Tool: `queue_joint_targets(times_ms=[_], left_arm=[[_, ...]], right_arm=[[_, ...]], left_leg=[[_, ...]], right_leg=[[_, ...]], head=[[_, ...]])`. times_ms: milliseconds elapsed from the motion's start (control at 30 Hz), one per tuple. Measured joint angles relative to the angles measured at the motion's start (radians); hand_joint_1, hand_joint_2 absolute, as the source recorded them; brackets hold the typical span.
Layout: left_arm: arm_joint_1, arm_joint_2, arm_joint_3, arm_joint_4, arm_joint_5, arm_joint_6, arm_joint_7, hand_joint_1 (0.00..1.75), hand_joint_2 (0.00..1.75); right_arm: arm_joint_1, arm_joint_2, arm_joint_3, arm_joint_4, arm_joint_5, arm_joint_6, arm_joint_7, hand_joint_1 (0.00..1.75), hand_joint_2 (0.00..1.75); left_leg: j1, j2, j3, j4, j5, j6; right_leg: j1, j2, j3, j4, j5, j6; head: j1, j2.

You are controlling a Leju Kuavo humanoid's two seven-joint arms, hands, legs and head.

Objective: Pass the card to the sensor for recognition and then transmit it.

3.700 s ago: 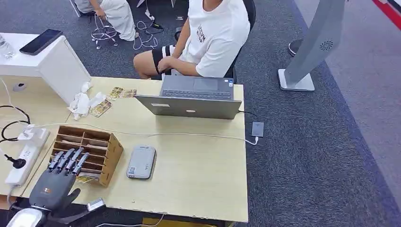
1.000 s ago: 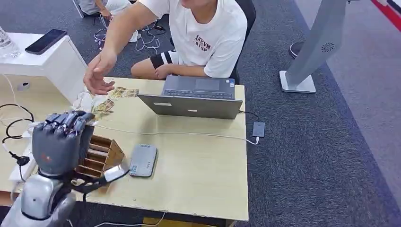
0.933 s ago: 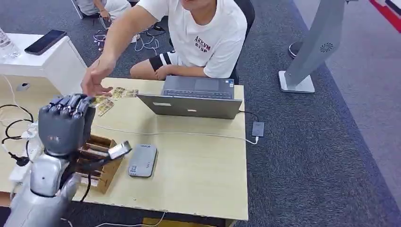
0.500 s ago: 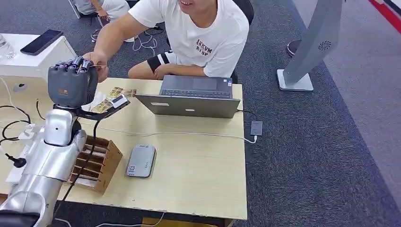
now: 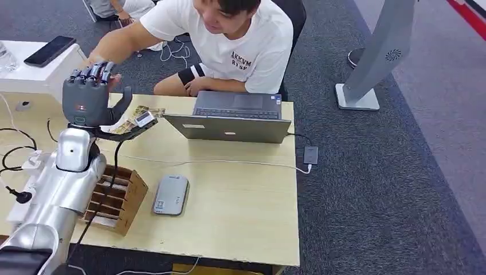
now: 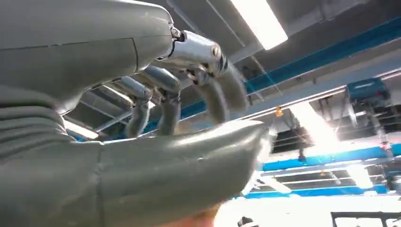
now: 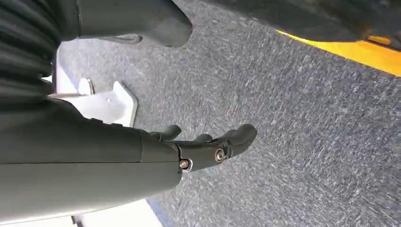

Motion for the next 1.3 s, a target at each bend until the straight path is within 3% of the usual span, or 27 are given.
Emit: queue_joint_targets(times_ms=[33,167,200,267,400,433,467,600,633,767,800,867,933,967,1000,1033,1067,1100,1167,1200,1300], left_arm=[[0.017,-0.002,0.008,-0.013,0.01,0.0,-0.015,0.0,1.75],[0.151,-0.028,0.073,-0.226,0.152,0.001,-0.208,0.0,1.75],[0.2,-0.038,0.099,-0.287,0.224,0.001,-0.285,0.0,1.75],[0.346,-0.06,0.172,-0.441,0.428,0.001,-0.46,0.0,1.75],[0.691,-0.079,0.287,-0.723,0.857,0.001,-0.646,0.0,1.75],[0.762,-0.087,0.315,-0.785,0.925,0.001,-0.679,0.0,1.75],[0.816,-0.093,0.336,-0.833,0.956,0.0,-0.701,0.0,0.0],[1.033,-0.131,0.436,-1.061,1.048,0.0,-0.712,0.0,0.0],[1.071,-0.139,0.457,-1.109,1.097,0.0,-0.712,0.0,0.0],[1.169,-0.161,0.504,-1.241,1.206,-0.015,-0.715,0.0,0.0],[1.176,-0.17,0.516,-1.261,1.26,-0.047,-0.716,0.0,1.75],[1.153,-0.229,0.569,-1.283,1.415,-0.212,-0.715,0.0,1.75],[1.093,-0.356,0.721,-1.273,1.594,-0.504,-0.715,0.0,1.75],[1.081,-0.392,0.796,-1.261,1.643,-0.585,-0.715,0.0,1.75],[1.075,-0.422,0.859,-1.253,1.659,-0.616,-0.715,0.0,1.75],[1.064,-0.448,0.906,-1.248,1.673,-0.619,-0.715,0.0,0.0],[1.048,-0.473,0.947,-1.229,1.707,-0.631,-0.7,0.0,0.0],[1.028,-0.491,0.986,-1.195,1.723,-0.618,-0.671,0.0,0.0],[0.979,-0.526,1.096,-1.079,1.608,-0.502,-0.596,0.0,0.0],[0.956,-0.54,1.143,-1.012,1.569,-0.471,-0.554,0.0,1.75],[0.831,-0.575,1.314,-0.723,1.682,-0.535,-0.385,0.0,1.75]], right_arm=[[0.001,0.0,0.0,0.0,-0.003,-0.001,0.0,0.0,1.75],[0.006,0.0,-0.011,0.002,-0.044,-0.002,0.017,0.0,1.75],[0.009,0.0,-0.016,0.002,-0.058,-0.002,0.021,0.0,1.75],[0.017,0.002,-0.035,0.003,-0.082,-0.005,0.034,0.0,1.75],[0.04,0.011,-0.044,0.002,-0.06,-0.039,0.043,0.0,1.75],[0.043,0.013,-0.045,0.002,-0.06,-0.049,0.039,0.0,0.0],[0.044,0.013,-0.048,0.002,-0.06,-0.063,0.03,0.0,0.0],[0.046,0.02,-0.05,-0.006,-0.041,-0.135,-0.036,0.0,0.0],[0.048,0.022,-0.05,-0.009,-0.037,-0.148,-0.045,0.0,1.75],[0.048,0.03,-0.05,-0.018,-0.016,-0.163,-0.05,0.0,1.75],[0.047,0.032,-0.049,-0.019,-0.003,-0.163,-0.041,0.0,1.75],[0.044,0.034,-0.042,-0.019,0.028,-0.157,-0.009,0.0,1.75],[0.038,0.034,-0.029,-0.019,0.048,-0.137,0.01,0.0,1.75],[0.036,0.034,-0.025,-0.018,0.051,-0.133,0.012,0.0,1.75],[0.035,0.034,-0.022,-0.018,0.051,-0.13,0.013,0.0,1.75],[0.036,0.034,-0.021,-0.018,0.051,-0.126,0.014,0.0,1.75],[0.035,0.034,-0.019,-0.018,0.051,-0.12,0.014,0.0,0.0],[0.032,0.034,-0.016,-0.018,0.062,-0.109,0.01,0.0,0.0],[0.027,0.034,0.003,-0.016,0.094,-0.085,-0.006,0.0,0.0],[0.025,0.034,0.011,-0.014,0.109,-0.076,-0.008,0.0,0.0],[0.018,0.034,0.053,-0.013,0.179,-0.05,0.005,0.0,0.0]], left_leg=[[0.0,0.0,0.0,0.0,0.0,0.0],[0.0,0.004,-0.001,0.0,-0.002,0.0],[0.0,0.006,0.0,0.0,-0.003,0.0],[-0.001,0.011,0.003,-0.001,-0.007,0.0],[-0.001,0.018,0.005,-0.001,-0.013,0.0],[-0.001,0.017,0.005,-0.001,-0.014,0.001],[-0.001,0.013,0.004,-0.001,-0.014,0.001],[-0.001,0.01,0.004,-0.001,-0.016,0.001],[-0.001,0.009,0.004,-0.001,-0.016,0.001],[-0.001,0.004,0.004,-0.001,-0.016,0.001],[-0.001,0.003,0.004,-0.001,-0.016,0.001],[-0.001,0.002,0.004,-0.001,-0.015,0.001],[-0.001,0.002,0.005,-0.001,-0.014,0.002],[-0.001,0.004,0.006,-0.001,-0.014,0.001],[-0.001,0.005,0.007,-0.001,-0.014,0.001],[-0.001,0.004,0.007,-0.001,-0.014,0.001],[-0.001,0.003,0.007,-0.001,-0.014,0.002],[-0.002,0.002,0.007,-0.001,-0.014,0.002],[-0.001,0.002,0.008,-0.001,-0.014,0.002],[-0.001,0.003,0.008,-0.001,-0.014,0.002],[-0.001,0.001,0.007,-0.001,-0.014,0.002]], right_leg=[[0.0,0.0,0.0,0.0,0.0,0.0],[0.0,0.004,0.0,0.0,-0.001,0.001],[0.0,0.006,-0.001,0.0,-0.001,0.0],[-0.001,0.012,0.0,0.0,-0.004,0.001],[-0.001,0.019,0.0,0.001,-0.009,0.0],[-0.001,0.017,0.0,0.001,-0.011,0.001],[-0.001,0.014,0.001,0.001,-0.013,0.002],[-0.001,0.01,0.002,0.001,-0.014,0.002],[-0.001,0.009,0.002,0.0,-0.014,0.002],[-0.001,0.003,0.003,0.0,-0.015,0.002],[-0.001,0.002,0.004,0.0,-0.015,0.002],[-0.001,0.002,0.007,0.0,-0.015,0.002],[-0.001,0.001,0.008,0.0,-0.015,0.002],[-0.001,0.003,0.007,0.0,-0.014,0.001],[-0.001,0.004,0.007,0.0,-0.014,0.001],[-0.001,0.004,0.007,0.0,-0.014,0.002],[-0.001,0.002,0.008,0.0,-0.014,0.002],[-0.001,0.001,0.008,0.0,-0.014,0.002],[-0.001,0.002,0.009,0.0,-0.014,0.002],[-0.001,0.003,0.009,0.0,-0.014,0.002],[-0.001,0.001,0.01,0.0,-0.015,0.002]], head=[[0.0,0.0],[0.0,0.0],[0.0,0.0],[0.001,0.0],[0.0,0.0],[0.0,0.0],[0.0,0.0],[0.0,0.0],[0.0,0.0],[0.0,0.0],[0.0,0.0],[0.0,0.0],[0.003,0.0],[0.004,0.0],[0.002,0.0],[0.001,0.0],[0.002,0.0],[0.003,0.0],[0.003,0.0],[0.003,0.0],[0.0,0.0]])
